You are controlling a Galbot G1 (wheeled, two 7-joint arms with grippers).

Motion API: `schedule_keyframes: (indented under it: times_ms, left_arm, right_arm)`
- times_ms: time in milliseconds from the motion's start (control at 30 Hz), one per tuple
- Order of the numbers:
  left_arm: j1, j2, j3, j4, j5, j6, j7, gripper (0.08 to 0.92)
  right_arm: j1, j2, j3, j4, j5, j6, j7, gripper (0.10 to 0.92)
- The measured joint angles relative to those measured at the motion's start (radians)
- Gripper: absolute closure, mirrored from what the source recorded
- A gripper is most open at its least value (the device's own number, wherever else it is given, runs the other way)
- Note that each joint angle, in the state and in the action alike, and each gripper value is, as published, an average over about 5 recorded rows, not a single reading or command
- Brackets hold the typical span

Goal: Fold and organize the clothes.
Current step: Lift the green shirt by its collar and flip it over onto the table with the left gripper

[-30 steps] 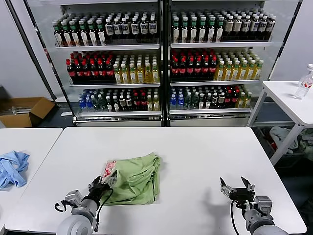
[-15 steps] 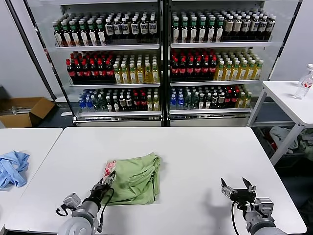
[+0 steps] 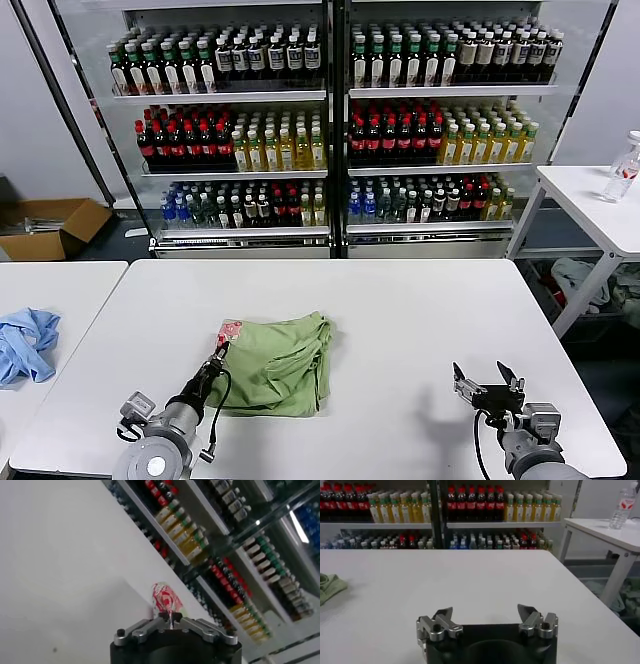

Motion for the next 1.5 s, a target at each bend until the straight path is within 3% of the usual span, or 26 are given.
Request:
schedule_keyframes:
  times_ms: [233, 400, 733, 900, 1133, 1500]
  left_arm:
    - [-0.004, -0.008, -0.032, -0.013, -0.075, 0.002, -0.002, 0.908]
    - [-0.020, 0.026, -0.090, -0.011, -0.091, 0.014, -0.002, 0.908]
    - [-0.072, 0.237, -0.304, -0.017, -0.104, 0.068, -0.004, 0.908]
    - [-0.075, 0.320, -0.347, -0.060, -0.074, 0.094, -0.005, 0.908]
    - [-0.071, 0.326, -0.211, -0.104, 0.127, 0.106, -0.005, 0.908]
    - [-0.118, 0.174, 0.181, -0.096, 0.526, 0.114, -0.071, 0.908]
  right_arm:
    - [0.002, -0.006, 0.007, -0.002, 0.007, 0.000, 0.000, 0.203]
    - [0.010, -0.015, 0.007, -0.008, 0.017, 0.001, 0.000, 0.202]
    - [0.028, -0.020, -0.005, -0.003, 0.027, 0.004, -0.005, 0.202]
    - [0.030, -0.020, -0.005, 0.004, 0.027, 0.006, -0.007, 0.203]
    - [0.031, -0.009, -0.002, 0.010, 0.022, 0.012, -0.010, 0.203]
    - [0.044, -0.007, 0.012, 0.026, 0.022, 0.015, -0.015, 0.203]
